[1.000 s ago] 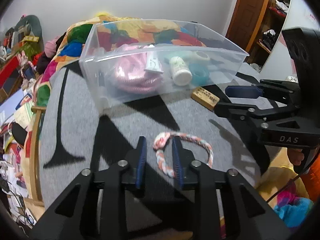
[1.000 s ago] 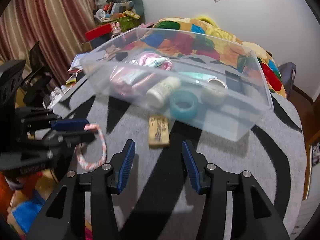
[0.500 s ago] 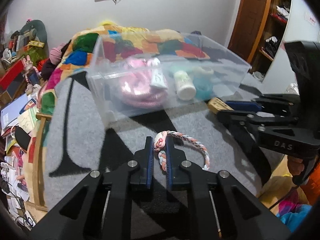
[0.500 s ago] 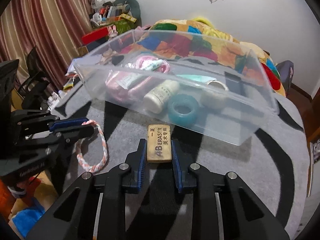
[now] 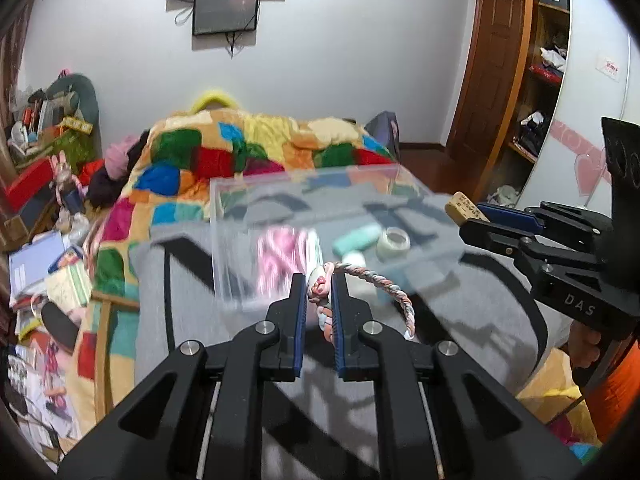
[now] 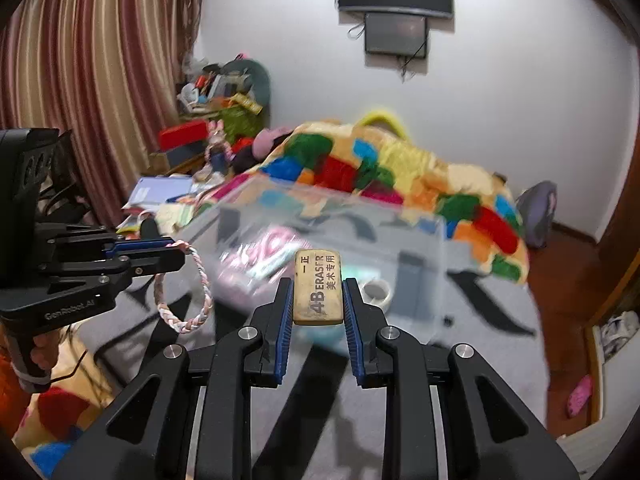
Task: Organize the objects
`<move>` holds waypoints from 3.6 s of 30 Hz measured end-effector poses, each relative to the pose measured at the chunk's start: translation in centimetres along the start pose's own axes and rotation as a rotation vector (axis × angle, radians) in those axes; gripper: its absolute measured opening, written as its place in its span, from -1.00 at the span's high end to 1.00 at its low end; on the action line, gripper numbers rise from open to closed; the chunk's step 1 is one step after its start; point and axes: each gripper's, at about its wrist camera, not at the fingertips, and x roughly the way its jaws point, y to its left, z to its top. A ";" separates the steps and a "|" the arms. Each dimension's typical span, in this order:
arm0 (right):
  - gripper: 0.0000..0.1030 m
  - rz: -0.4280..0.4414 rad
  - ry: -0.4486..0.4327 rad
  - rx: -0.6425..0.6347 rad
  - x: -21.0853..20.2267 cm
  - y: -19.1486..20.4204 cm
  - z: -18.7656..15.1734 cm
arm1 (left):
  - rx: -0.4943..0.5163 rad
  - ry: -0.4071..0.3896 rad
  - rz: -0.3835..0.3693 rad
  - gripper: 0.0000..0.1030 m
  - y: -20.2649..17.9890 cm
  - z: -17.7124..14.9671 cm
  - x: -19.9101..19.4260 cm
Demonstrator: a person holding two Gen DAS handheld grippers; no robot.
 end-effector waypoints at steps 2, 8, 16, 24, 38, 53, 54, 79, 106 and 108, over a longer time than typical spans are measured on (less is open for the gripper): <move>0.58 -0.016 -0.025 0.006 -0.1 -0.3 0.9 | 0.001 -0.009 0.004 0.79 0.1 1.0 0.5; 0.58 0.011 -0.010 0.063 1.5 -1.0 2.6 | -0.028 0.012 0.016 0.79 0.7 3.5 3.4; 0.57 0.035 0.093 0.123 6.3 -2.6 2.3 | -0.060 0.072 0.020 0.79 0.8 4.0 7.2; 0.57 0.041 0.191 0.150 10.3 -3.2 1.2 | -0.070 0.134 0.007 0.78 0.8 2.9 9.6; 0.30 0.022 0.136 0.111 6.7 -2.8 1.6 | -0.085 0.035 0.001 0.29 0.8 2.7 4.7; -0.72 -0.036 -0.006 0.083 -0.1 -0.8 -0.2 | -0.047 -0.069 0.042 -0.74 -0.6 -0.6 -0.9; -0.73 -0.036 -0.009 0.084 -0.4 -0.7 -0.4 | -0.047 -0.069 0.042 -0.76 -0.7 -0.8 -1.0; -0.81 -0.020 0.027 0.113 -1.0 -0.3 -3.7 | -0.095 -0.024 0.025 -0.83 -1.7 -4.0 -0.6; -0.81 -0.014 0.027 0.119 -1.1 0.2 -3.9 | -0.099 -0.017 0.019 -0.83 -1.9 -4.0 -0.5; -0.81 -0.014 0.027 0.119 -1.1 0.2 -3.9 | -0.100 -0.016 0.020 -0.83 -1.9 -4.0 -0.5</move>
